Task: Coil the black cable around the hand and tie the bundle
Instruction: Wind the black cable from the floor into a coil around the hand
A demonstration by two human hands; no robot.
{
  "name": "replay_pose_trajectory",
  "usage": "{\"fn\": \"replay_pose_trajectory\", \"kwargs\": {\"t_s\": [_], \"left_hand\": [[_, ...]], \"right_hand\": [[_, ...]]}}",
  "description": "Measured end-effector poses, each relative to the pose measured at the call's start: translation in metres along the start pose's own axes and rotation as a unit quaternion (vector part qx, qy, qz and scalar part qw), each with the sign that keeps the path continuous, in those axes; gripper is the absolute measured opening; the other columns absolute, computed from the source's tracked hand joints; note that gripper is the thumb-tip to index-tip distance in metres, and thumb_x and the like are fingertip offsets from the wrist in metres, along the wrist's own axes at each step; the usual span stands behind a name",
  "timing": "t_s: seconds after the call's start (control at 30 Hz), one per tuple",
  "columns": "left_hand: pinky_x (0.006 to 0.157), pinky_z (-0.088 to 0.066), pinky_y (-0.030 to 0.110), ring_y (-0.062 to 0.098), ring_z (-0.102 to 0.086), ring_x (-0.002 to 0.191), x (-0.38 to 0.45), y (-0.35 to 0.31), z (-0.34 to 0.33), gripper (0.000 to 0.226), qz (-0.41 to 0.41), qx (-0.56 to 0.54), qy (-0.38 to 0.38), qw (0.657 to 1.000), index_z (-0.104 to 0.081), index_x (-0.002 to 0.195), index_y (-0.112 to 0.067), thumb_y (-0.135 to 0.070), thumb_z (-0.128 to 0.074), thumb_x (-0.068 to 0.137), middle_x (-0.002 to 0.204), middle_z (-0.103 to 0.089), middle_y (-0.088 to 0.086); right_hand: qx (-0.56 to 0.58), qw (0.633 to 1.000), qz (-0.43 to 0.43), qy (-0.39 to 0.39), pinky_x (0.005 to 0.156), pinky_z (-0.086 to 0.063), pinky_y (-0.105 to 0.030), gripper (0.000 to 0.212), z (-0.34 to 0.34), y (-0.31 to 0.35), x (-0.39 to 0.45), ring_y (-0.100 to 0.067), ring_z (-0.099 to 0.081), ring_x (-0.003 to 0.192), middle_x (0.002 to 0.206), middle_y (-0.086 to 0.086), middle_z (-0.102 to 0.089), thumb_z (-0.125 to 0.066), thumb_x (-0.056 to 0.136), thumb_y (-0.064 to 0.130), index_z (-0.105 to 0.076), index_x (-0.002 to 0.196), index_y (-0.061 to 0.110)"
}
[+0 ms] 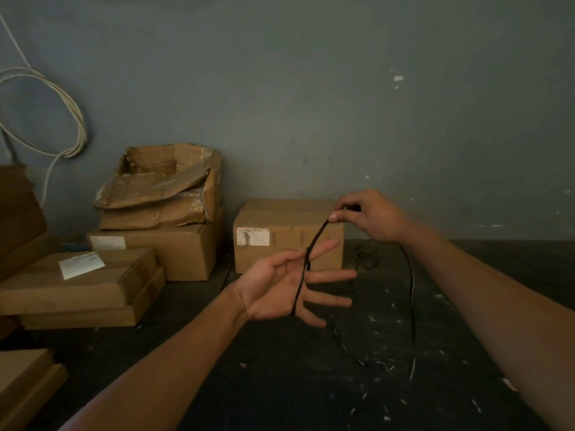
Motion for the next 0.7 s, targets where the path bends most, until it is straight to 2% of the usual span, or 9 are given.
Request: {"fn": "replay_pose_trajectory", "kwargs": {"t_s": [0.07,0.13,0.23,0.27,0.33,0.4,0.5,0.63,0.7], "left_hand": [[0.109,-0.007,0.076,0.051,-0.019,0.144,0.000,-0.012,-0.003,0.050,-0.022,0.000,0.000,1.000,-0.028,0.152,-0.040,-0.044,-0.021,0.102,0.160,-0.027,0.015],[0.108,-0.009,0.078,0.051,-0.020,0.144,0.001,-0.024,-0.003,0.050,-0.043,0.006,-0.006,0.999,-0.028,0.152,-0.040,-0.044,-0.020,0.102,0.160,-0.027,0.015],[0.102,-0.020,0.075,0.050,-0.021,0.143,0.004,-0.040,-0.003,0.050,-0.071,0.008,-0.018,0.997,-0.024,0.153,-0.041,-0.043,-0.016,0.103,0.160,-0.027,0.015],[0.100,-0.023,0.074,0.050,-0.023,0.143,0.006,-0.043,-0.002,0.050,-0.077,0.007,-0.025,0.997,-0.025,0.152,-0.041,-0.043,-0.016,0.103,0.160,-0.028,0.015],[0.101,-0.024,0.075,0.050,-0.026,0.142,0.007,-0.046,0.002,0.049,-0.084,-0.005,-0.036,0.996,-0.028,0.152,-0.041,-0.042,-0.019,0.104,0.159,-0.030,0.014],[0.101,-0.023,0.076,0.050,-0.026,0.142,0.008,-0.048,0.010,0.049,-0.092,-0.010,-0.050,0.994,-0.029,0.151,-0.041,-0.042,-0.022,0.103,0.159,-0.031,0.014],[0.097,-0.026,0.075,0.050,-0.030,0.141,0.005,-0.055,0.024,0.050,-0.109,-0.015,-0.085,0.990,-0.030,0.151,-0.042,-0.041,-0.030,0.101,0.157,-0.035,0.013],[0.090,-0.038,0.076,0.049,-0.036,0.138,-0.004,-0.063,0.051,0.048,-0.134,-0.025,-0.162,0.977,-0.031,0.150,-0.044,-0.042,-0.028,0.102,0.156,-0.038,0.013],[0.092,-0.037,0.076,0.047,-0.040,0.136,-0.010,-0.064,0.063,0.047,-0.140,-0.017,-0.196,0.970,-0.035,0.148,-0.044,-0.043,-0.028,0.102,0.154,-0.041,0.011]], "right_hand": [[0.054,0.998,-0.029,-0.007,0.071,-0.045,-0.032,0.011,-0.014,-0.021,-0.010,-0.013,-0.058,0.074,0.076,0.002,-0.064,-0.063,0.092,0.018,-0.068,0.083,0.020],[0.097,0.994,-0.050,-0.002,0.066,-0.043,-0.030,0.019,-0.041,-0.037,-0.026,-0.009,-0.055,0.071,0.075,-0.002,-0.062,-0.053,0.097,0.013,-0.065,0.082,0.014],[0.180,0.979,-0.084,0.046,0.075,-0.047,-0.037,0.023,-0.099,-0.050,-0.055,-0.020,-0.058,0.081,0.089,-0.013,-0.061,-0.039,0.102,0.013,-0.060,0.097,0.006],[0.204,0.972,-0.099,0.061,0.075,-0.048,-0.037,0.025,-0.118,-0.048,-0.063,-0.018,-0.058,0.082,0.092,-0.012,-0.061,-0.036,0.103,0.017,-0.059,0.099,0.007],[0.257,0.955,-0.124,0.077,0.067,-0.045,-0.027,0.026,-0.149,-0.041,-0.076,-0.010,-0.053,0.074,0.087,-0.005,-0.057,-0.034,0.104,0.022,-0.057,0.095,0.015],[0.239,0.958,-0.129,0.090,0.057,-0.041,-0.020,0.026,-0.168,-0.031,-0.085,-0.004,-0.048,0.064,0.077,0.002,-0.052,-0.034,0.103,0.030,-0.056,0.091,0.022],[0.193,0.968,-0.105,0.124,0.057,-0.039,-0.021,0.032,-0.182,-0.011,-0.093,0.002,-0.048,0.057,0.072,0.006,-0.051,-0.031,0.102,0.043,-0.055,0.091,0.026],[0.170,0.967,-0.089,0.169,0.059,-0.039,-0.018,0.026,-0.187,0.020,-0.097,0.008,-0.051,0.055,0.072,0.007,-0.052,-0.032,0.102,0.042,-0.055,0.099,0.031],[0.158,0.968,-0.087,0.175,0.059,-0.042,-0.020,0.020,-0.179,0.031,-0.096,0.007,-0.055,0.062,0.076,0.009,-0.056,-0.038,0.101,0.041,-0.056,0.102,0.032]]}}
Point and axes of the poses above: each hand's wrist, its own x-axis towards the middle knuckle, its own z-axis out of the back of the hand, y = z × x, the point moved 9 cm from there along x, towards the middle knuckle
